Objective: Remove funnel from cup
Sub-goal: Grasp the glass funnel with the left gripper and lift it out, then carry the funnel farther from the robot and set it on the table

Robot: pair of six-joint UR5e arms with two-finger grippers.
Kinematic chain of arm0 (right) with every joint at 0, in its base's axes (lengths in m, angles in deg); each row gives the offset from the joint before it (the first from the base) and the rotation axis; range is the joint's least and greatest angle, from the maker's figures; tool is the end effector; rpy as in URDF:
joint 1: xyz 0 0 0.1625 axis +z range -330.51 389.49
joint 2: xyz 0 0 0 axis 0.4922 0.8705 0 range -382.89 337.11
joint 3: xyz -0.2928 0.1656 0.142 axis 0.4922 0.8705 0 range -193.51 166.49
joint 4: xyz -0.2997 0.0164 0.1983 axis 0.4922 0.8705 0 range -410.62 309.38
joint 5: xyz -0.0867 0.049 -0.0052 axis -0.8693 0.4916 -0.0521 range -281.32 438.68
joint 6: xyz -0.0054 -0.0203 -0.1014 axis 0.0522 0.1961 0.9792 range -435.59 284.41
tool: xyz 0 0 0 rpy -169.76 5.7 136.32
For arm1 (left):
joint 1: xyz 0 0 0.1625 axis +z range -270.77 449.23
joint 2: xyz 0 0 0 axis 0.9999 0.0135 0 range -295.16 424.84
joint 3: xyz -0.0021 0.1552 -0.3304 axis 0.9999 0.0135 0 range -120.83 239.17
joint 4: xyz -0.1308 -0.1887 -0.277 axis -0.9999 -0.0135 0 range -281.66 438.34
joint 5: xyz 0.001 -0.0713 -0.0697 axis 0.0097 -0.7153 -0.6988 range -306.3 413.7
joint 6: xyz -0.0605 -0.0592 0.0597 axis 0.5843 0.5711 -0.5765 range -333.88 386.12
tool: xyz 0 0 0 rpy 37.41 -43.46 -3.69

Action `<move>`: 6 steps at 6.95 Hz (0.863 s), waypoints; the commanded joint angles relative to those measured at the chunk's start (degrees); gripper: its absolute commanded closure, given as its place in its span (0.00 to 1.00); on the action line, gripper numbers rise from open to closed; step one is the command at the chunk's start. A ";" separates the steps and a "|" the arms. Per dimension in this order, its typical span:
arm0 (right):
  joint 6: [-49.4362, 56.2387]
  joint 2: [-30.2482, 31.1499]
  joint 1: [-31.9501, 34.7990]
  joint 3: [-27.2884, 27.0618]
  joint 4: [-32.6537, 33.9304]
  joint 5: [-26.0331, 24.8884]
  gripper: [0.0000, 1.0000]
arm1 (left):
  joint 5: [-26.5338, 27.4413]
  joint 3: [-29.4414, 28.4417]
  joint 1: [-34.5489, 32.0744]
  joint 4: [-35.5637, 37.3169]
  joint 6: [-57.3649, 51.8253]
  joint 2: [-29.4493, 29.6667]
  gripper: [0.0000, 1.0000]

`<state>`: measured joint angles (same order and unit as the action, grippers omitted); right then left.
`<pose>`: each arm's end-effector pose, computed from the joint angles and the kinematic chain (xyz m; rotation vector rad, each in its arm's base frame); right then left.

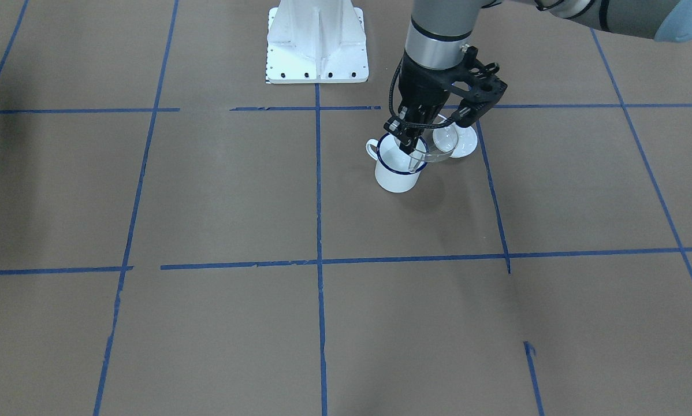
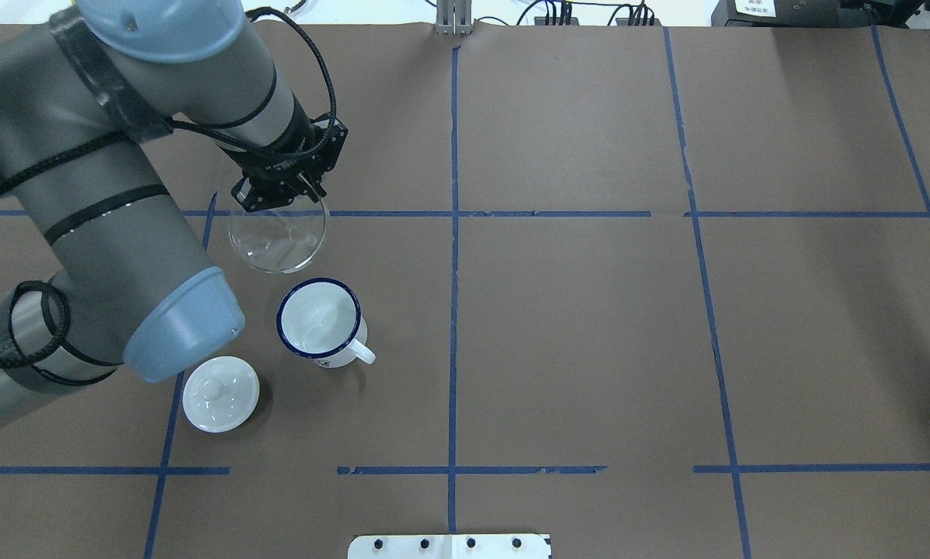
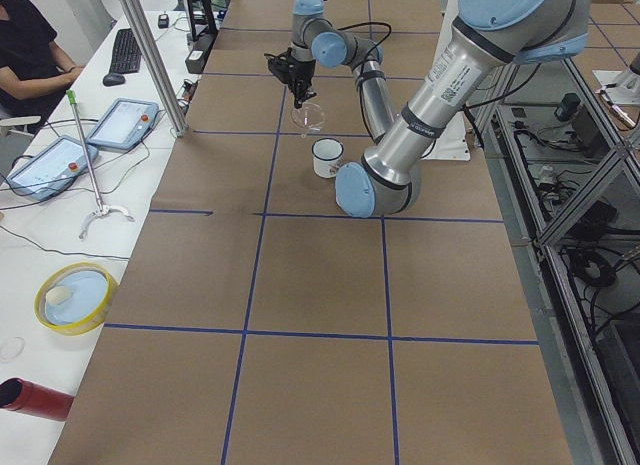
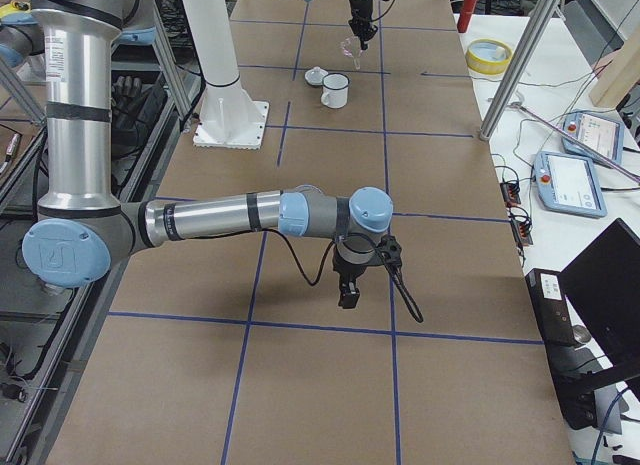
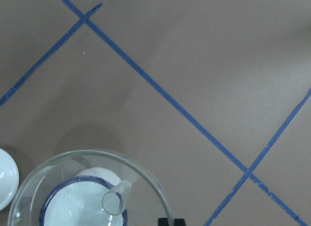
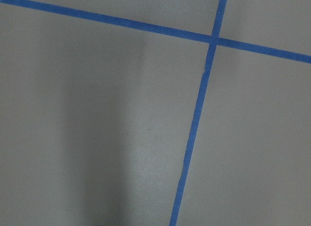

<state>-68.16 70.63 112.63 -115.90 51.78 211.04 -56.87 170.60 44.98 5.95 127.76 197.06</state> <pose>0.0149 -0.4073 0.5579 -0.0552 -0.7410 -0.2152 0.3140 -0.4411 0.1289 -0.1054 0.8805 -0.7687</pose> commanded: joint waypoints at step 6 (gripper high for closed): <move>0.04 0.00 0.00 0.00 0.00 0.00 0.00 | 21.31 -32.52 -1.90 -89.03 13.66 -15.05 1.00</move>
<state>-68.16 70.63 112.63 -115.90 51.78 211.04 -41.01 146.70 42.75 -67.10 139.78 182.80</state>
